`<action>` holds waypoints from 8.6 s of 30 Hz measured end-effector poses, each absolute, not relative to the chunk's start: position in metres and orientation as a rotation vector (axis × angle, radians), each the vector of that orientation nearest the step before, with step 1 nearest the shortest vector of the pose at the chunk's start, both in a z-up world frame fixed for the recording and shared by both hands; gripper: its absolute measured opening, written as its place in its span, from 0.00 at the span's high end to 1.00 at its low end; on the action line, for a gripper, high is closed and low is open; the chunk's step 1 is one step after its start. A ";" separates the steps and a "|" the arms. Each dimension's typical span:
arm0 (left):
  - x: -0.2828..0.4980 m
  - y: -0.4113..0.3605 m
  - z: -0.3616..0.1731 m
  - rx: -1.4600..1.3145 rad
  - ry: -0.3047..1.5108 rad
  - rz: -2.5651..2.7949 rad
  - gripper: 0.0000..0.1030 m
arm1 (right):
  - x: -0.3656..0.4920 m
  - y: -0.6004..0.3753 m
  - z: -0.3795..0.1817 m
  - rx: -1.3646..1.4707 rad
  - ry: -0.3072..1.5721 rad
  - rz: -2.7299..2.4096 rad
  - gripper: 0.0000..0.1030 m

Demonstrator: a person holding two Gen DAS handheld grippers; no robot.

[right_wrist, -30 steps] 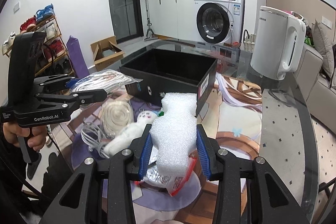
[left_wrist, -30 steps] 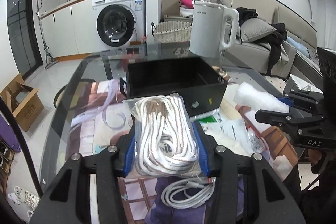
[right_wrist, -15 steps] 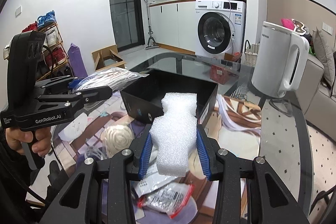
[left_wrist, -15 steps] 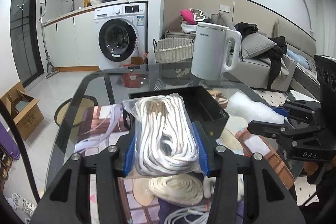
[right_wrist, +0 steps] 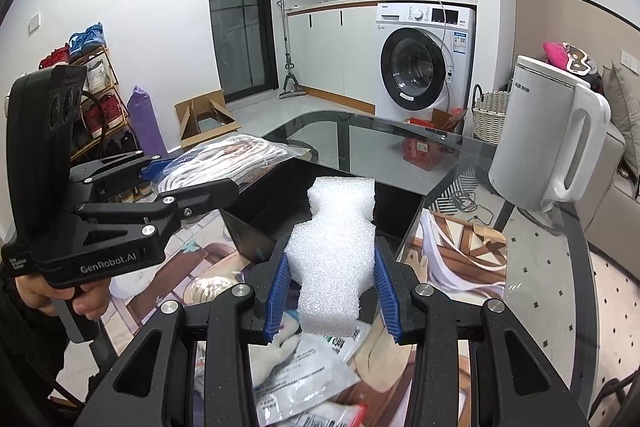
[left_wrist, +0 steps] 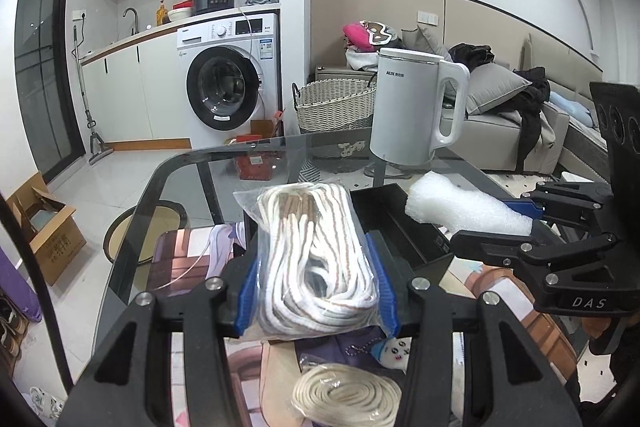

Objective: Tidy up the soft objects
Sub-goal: 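Carry the foam block over the box with the right gripper while the left grasps bagged rope, then release the foam block into the box with the right gripper while the left drops the rope in, then move the right gripper to the red-edged white packet and grasp it, then lift the red-edged packet with the right gripper while the left grasps the rope coil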

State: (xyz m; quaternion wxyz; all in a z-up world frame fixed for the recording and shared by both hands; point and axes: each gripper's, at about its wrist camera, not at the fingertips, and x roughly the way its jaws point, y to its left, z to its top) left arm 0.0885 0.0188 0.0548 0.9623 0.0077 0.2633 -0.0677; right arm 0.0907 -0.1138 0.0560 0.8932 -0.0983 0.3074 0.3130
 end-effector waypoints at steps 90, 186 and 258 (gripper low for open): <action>0.064 0.033 0.034 -0.048 0.609 -0.103 0.00 | 0.094 -0.133 0.038 -0.226 0.676 0.607 0.00; 0.040 0.016 -0.014 0.042 0.754 -0.144 0.00 | 0.053 -0.168 -0.045 -0.362 0.939 0.629 0.26; 0.065 0.034 -0.043 -0.001 0.938 -0.101 0.02 | 0.048 -0.186 -0.017 -0.348 0.850 0.617 0.45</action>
